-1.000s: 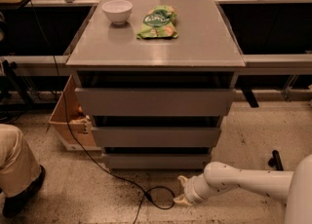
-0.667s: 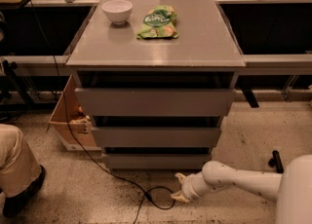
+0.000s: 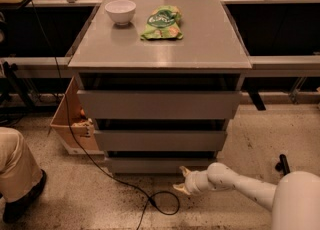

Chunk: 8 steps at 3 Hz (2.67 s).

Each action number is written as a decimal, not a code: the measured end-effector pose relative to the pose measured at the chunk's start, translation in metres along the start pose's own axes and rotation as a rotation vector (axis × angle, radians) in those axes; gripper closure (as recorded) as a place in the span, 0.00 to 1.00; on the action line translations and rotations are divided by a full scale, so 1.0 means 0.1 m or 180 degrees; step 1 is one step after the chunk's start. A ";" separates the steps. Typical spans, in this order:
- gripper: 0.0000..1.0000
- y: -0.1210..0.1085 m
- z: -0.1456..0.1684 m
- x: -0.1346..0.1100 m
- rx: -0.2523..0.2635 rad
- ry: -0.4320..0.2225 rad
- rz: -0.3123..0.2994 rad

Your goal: Open bottom drawer

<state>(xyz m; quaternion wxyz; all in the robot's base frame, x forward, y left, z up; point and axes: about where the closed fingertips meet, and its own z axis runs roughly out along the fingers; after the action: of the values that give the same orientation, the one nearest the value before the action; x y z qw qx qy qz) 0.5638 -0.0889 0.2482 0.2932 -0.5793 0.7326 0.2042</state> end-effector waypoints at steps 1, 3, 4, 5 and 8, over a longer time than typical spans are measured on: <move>0.00 -0.38 0.13 -0.01 0.0244 -0.0105 -0.0031; 0.00 -0.98 0.39 -0.03 0.0479 -0.0165 -0.0052; 0.00 -1.06 0.59 0.02 0.0404 -0.0104 -0.0039; 0.04 -0.93 0.92 0.15 0.0138 0.0088 -0.0057; 0.53 -0.89 0.83 0.07 0.0071 0.0129 -0.0057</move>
Offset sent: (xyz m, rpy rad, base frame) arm 0.1218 -0.0056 -0.0176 0.0281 -0.1771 -0.1146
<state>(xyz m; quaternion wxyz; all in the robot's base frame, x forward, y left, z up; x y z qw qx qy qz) 0.6646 -0.0632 0.1854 0.2866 -0.5865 0.7354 0.1816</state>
